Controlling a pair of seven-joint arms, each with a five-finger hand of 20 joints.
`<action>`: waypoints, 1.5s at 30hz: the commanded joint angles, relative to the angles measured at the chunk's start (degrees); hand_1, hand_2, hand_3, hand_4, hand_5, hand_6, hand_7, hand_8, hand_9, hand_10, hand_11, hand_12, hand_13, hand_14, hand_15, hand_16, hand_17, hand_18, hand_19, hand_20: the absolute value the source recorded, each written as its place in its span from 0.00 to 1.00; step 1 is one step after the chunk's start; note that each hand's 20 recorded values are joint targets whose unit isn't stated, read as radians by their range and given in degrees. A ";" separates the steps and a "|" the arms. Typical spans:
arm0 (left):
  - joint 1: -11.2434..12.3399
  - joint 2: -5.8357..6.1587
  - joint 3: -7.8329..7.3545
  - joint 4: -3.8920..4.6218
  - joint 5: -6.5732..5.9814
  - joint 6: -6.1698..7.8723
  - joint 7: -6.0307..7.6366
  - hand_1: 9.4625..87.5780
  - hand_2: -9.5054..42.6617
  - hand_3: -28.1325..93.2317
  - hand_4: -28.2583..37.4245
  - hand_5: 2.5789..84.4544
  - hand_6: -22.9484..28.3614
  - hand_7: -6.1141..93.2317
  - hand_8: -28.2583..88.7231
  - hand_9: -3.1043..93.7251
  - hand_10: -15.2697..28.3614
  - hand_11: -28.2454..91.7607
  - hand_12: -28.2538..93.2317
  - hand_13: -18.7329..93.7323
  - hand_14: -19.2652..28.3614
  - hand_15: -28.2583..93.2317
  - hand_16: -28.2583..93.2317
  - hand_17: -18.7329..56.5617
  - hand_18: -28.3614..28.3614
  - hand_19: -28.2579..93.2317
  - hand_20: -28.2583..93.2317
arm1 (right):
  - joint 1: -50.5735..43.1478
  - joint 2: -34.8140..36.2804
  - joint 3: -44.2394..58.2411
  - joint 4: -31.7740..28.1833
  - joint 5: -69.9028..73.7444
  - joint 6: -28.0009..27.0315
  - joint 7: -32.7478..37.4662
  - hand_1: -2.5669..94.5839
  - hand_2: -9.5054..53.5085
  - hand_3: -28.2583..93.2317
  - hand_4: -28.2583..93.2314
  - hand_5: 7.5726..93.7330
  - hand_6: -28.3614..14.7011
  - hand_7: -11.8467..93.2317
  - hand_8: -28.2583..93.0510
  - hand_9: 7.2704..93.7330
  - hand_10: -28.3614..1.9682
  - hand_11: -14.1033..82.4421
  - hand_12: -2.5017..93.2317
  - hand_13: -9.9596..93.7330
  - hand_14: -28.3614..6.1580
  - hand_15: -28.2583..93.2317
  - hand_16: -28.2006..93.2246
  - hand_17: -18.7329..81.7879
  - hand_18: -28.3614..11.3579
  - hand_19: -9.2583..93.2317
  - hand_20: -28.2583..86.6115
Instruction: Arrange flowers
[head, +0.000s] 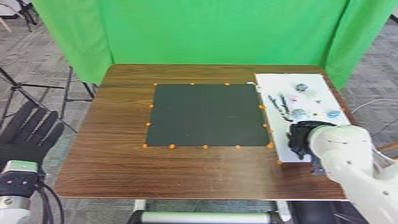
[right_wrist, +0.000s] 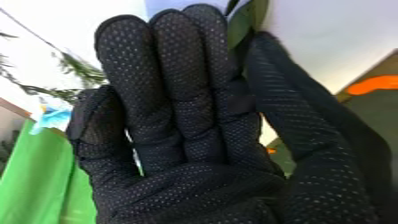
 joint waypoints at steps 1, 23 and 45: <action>-1.08 0.40 0.43 0.54 -0.02 -0.60 -1.28 0.16 0.47 0.77 0.00 0.39 0.60 0.19 0.16 0.37 0.69 0.42 0.34 0.37 0.71 0.53 0.18 0.18 0.71 0.45 0.31 | -9.91 -1.11 -2.77 2.12 -7.30 3.96 -7.54 0.52 0.08 0.85 0.05 0.77 0.62 0.48 0.39 0.87 0.55 0.51 0.45 0.83 0.50 0.65 0.46 0.61 0.15 0.99 0.58; -0.82 0.53 1.86 0.64 0.37 -1.10 -1.35 0.18 0.45 0.78 0.00 0.39 0.60 0.20 0.16 0.37 0.70 0.43 0.34 0.37 0.72 0.53 0.18 0.18 0.71 0.45 0.31 | -10.17 3.44 0.99 -9.25 -15.59 31.06 -9.15 0.45 0.03 0.90 0.19 0.80 0.61 0.55 0.43 0.91 0.58 0.56 0.51 0.87 0.51 0.68 0.50 0.65 0.16 1.00 0.62; 0.91 0.45 -0.75 0.29 1.41 1.42 -0.03 0.18 0.44 0.78 0.00 0.39 0.59 0.20 0.16 0.37 0.69 0.42 0.34 0.37 0.71 0.53 0.17 0.18 0.71 0.45 0.31 | 30.11 -21.59 -31.07 8.34 -0.92 38.23 -0.67 0.45 0.02 0.90 0.22 0.83 0.62 0.52 0.45 0.93 0.57 0.58 0.50 0.89 0.52 0.69 0.50 0.69 0.13 1.00 0.65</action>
